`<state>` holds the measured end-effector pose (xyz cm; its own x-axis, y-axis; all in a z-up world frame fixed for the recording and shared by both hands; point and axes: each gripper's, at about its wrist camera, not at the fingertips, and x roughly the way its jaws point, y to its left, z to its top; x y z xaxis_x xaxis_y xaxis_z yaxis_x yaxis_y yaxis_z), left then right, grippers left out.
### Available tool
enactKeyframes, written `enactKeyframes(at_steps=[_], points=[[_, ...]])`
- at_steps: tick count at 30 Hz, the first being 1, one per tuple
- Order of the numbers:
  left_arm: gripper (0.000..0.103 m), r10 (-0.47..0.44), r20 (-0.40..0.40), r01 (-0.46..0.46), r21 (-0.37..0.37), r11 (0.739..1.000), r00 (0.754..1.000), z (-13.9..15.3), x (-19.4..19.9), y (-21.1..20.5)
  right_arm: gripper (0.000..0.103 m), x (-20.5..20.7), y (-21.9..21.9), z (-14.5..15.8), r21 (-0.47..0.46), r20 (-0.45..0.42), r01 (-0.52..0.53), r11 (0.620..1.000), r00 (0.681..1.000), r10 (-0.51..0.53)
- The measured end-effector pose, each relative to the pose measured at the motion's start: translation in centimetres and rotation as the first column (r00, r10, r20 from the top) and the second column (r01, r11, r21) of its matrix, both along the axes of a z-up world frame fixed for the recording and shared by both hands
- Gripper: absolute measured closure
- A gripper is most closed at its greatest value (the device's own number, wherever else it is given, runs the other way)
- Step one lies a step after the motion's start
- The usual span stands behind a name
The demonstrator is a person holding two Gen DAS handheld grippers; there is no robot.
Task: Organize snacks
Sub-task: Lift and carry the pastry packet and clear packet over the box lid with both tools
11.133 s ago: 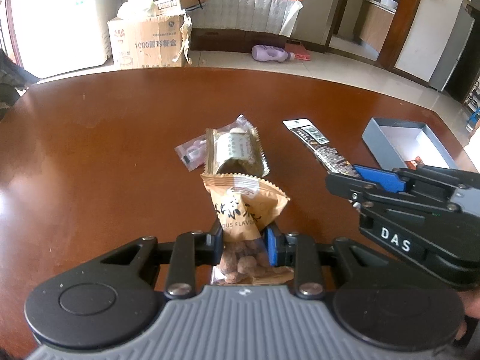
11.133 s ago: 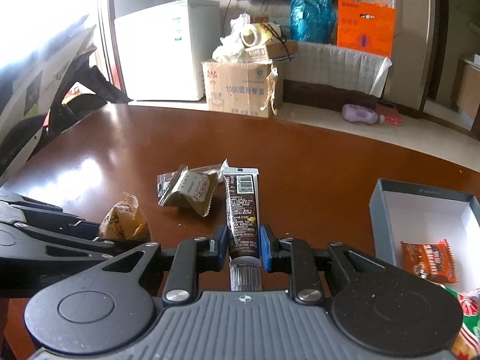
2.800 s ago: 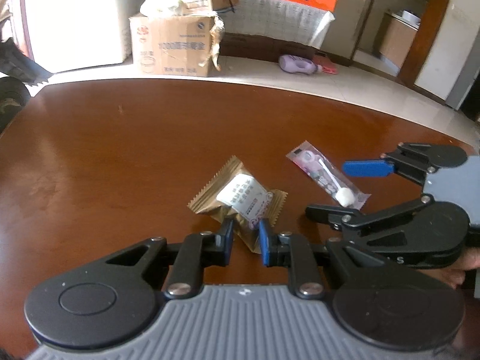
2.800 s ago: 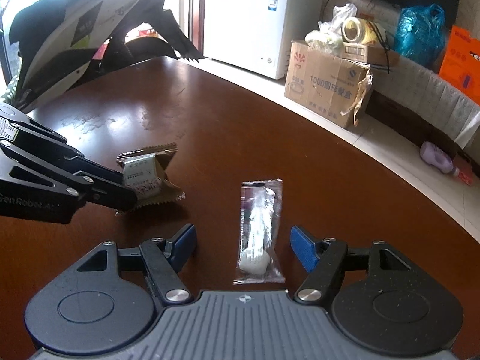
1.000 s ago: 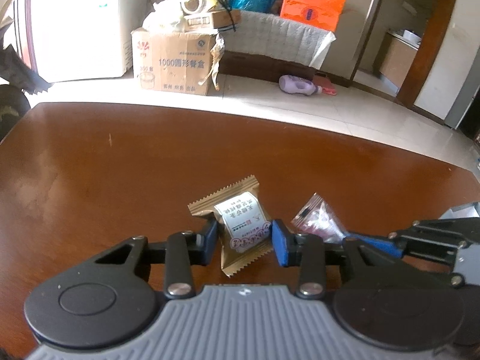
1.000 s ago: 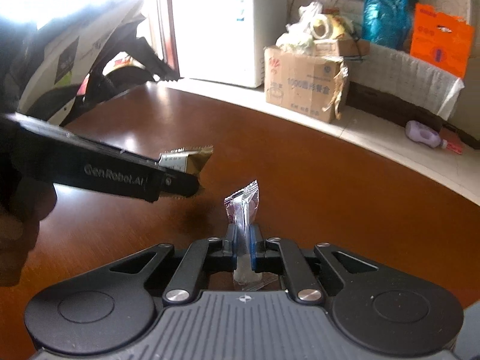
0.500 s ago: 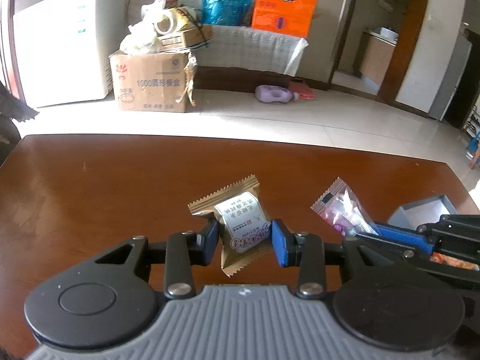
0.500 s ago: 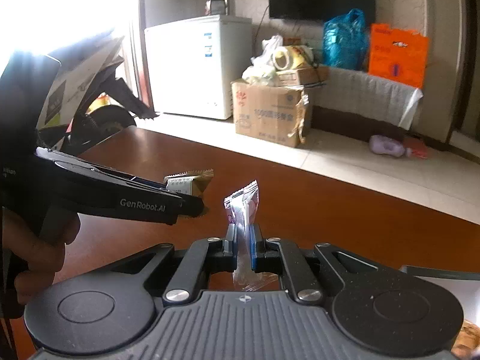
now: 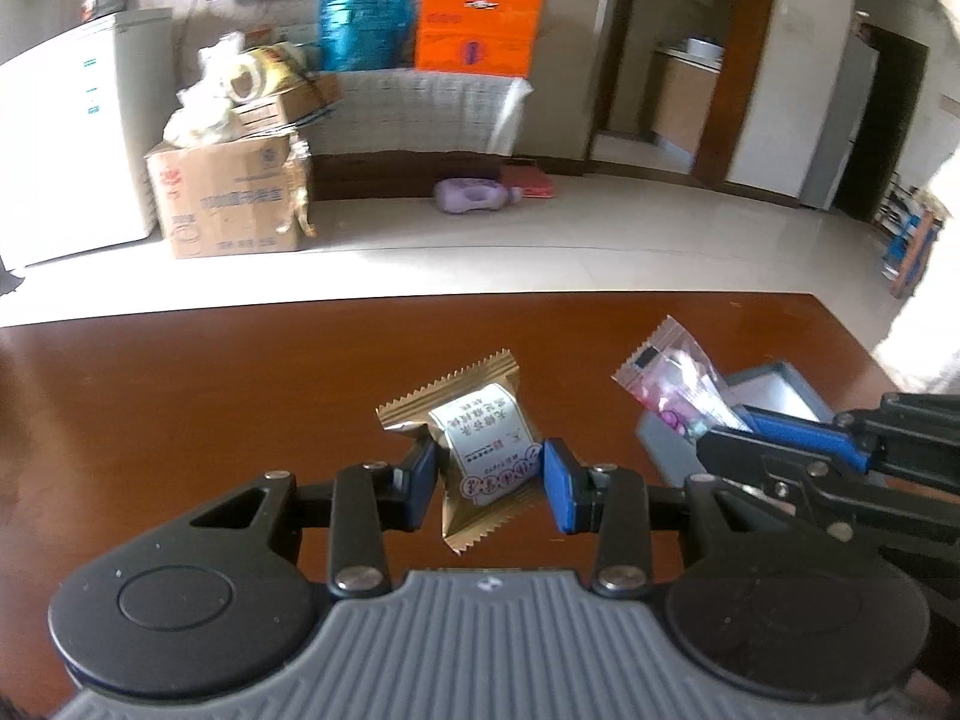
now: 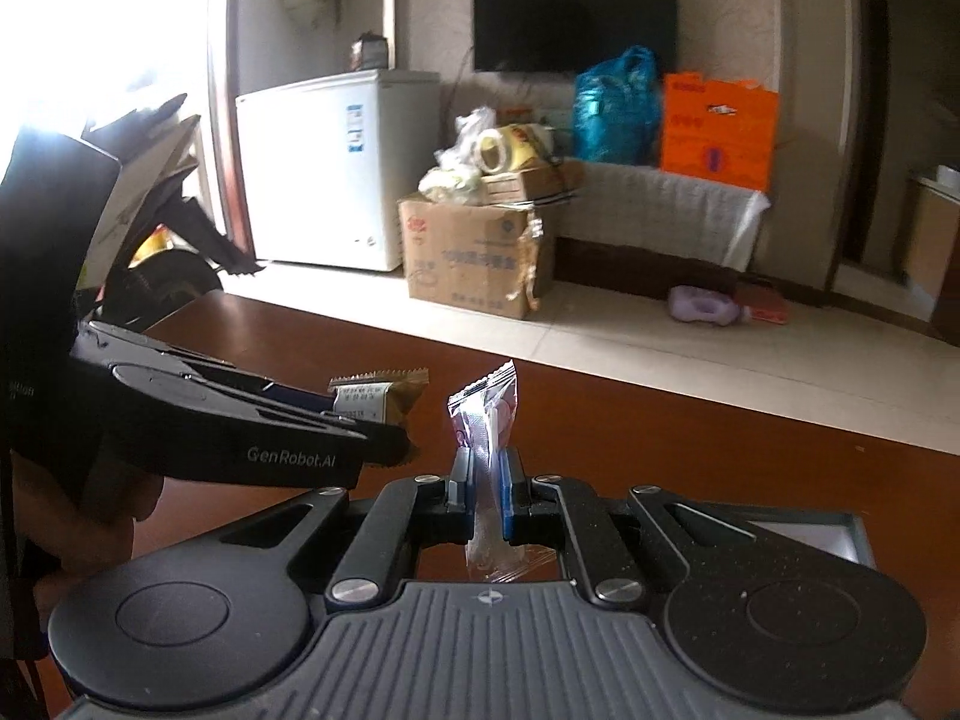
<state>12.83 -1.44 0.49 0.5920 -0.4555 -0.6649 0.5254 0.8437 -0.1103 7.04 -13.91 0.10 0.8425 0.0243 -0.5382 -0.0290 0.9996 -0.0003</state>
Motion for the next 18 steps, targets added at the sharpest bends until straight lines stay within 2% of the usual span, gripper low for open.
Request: enactKeyframes(at_steps=[8, 18], points=[[0.067, -0.092, 0.011, 0.093, -0.001, 0.996, 0.996, 0.8, -3.9, -6.7, 0.093, -3.7, -4.6, 0.6, -0.006, 0.011, 0.079, 0.997, 0.997, -0.079], [0.067, -0.168, 0.019, 0.168, 0.012, 0.986, 0.986, 1.6, -7.4, -12.6, 0.093, -7.5, -8.6, 1.1, 0.0, 0.024, 0.146, 0.989, 0.989, -0.146]])
